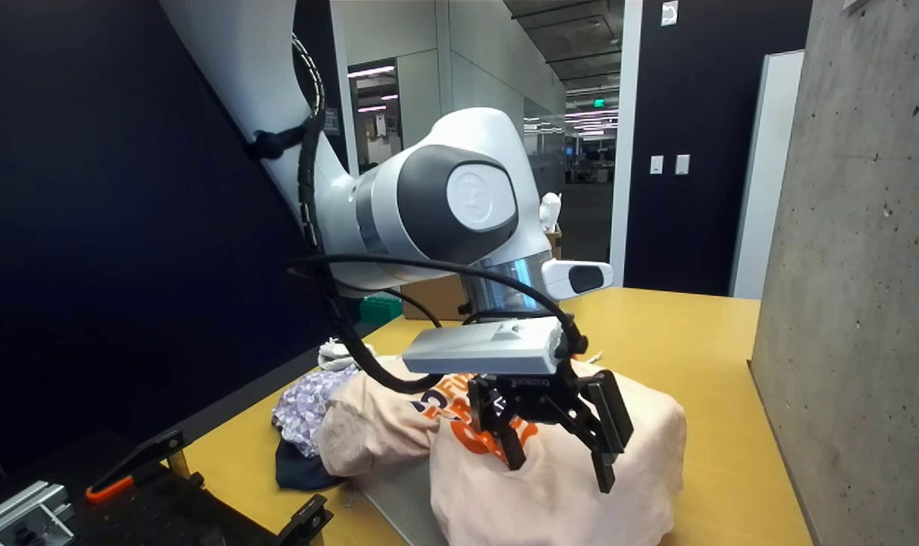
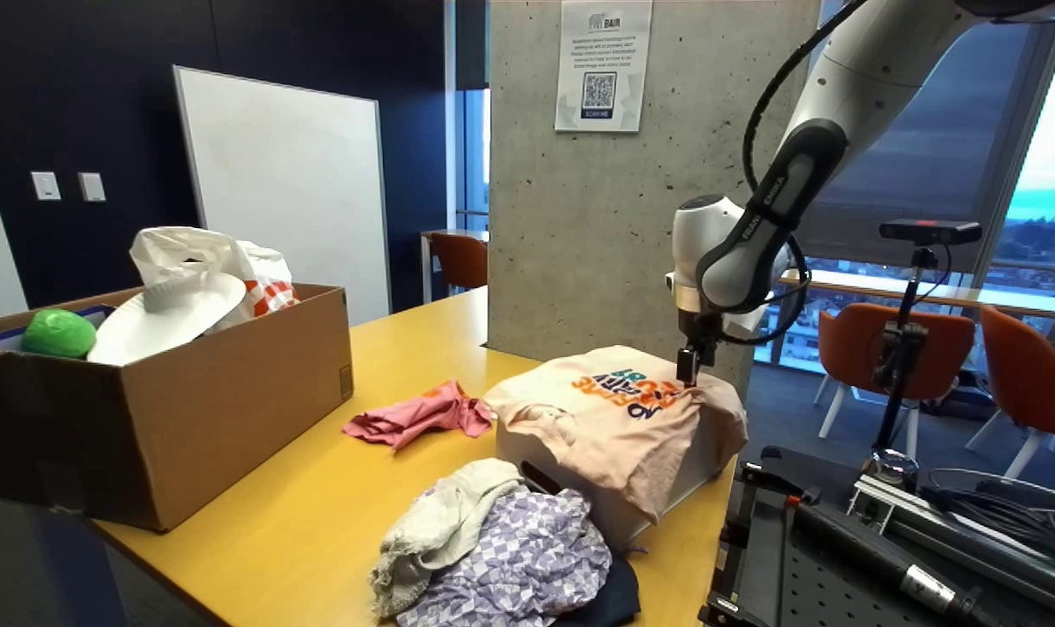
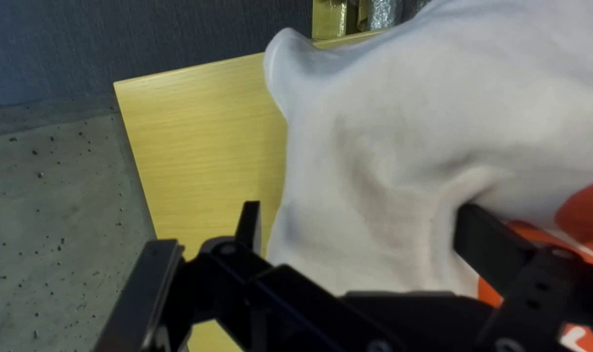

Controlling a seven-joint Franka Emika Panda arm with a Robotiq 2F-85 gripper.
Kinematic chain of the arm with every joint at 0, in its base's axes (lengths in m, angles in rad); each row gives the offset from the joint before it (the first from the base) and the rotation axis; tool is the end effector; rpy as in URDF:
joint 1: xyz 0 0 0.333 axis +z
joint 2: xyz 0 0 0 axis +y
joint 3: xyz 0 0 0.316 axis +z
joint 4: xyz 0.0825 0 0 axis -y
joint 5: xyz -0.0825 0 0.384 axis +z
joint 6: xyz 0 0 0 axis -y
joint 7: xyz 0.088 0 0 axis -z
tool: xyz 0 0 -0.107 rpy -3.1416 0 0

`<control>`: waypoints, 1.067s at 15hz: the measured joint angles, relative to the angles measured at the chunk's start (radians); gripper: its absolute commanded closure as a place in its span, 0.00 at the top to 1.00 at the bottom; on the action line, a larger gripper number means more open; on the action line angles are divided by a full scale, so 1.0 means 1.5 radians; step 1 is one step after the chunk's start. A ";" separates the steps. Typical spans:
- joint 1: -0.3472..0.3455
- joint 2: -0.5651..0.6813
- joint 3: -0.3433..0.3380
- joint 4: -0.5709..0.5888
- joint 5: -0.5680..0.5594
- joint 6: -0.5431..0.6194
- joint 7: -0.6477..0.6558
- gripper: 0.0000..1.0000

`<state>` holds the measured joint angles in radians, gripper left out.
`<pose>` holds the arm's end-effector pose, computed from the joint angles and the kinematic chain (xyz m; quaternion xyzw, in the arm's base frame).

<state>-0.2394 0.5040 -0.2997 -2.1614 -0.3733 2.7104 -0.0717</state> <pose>0.4925 -0.2829 0.1729 0.9870 -0.0447 -0.0247 0.1522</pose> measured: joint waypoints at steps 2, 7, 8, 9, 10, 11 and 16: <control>-0.007 0.000 -0.007 0.001 0.000 0.000 -0.003 1.00; -0.005 0.000 -0.008 0.005 -0.001 0.000 -0.003 1.00; -0.001 -0.002 -0.008 0.005 -0.003 0.000 -0.003 1.00; 0.005 -0.006 -0.008 0.005 -0.004 0.000 -0.002 1.00; 0.014 -0.012 -0.009 0.004 -0.004 0.000 -0.002 1.00; 0.023 -0.021 -0.009 0.001 -0.006 0.000 -0.001 1.00; 0.072 -0.067 -0.006 -0.030 -0.022 -0.002 0.009 1.00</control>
<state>-0.1307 0.4042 -0.3085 -2.2071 -0.4059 2.7070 -0.0581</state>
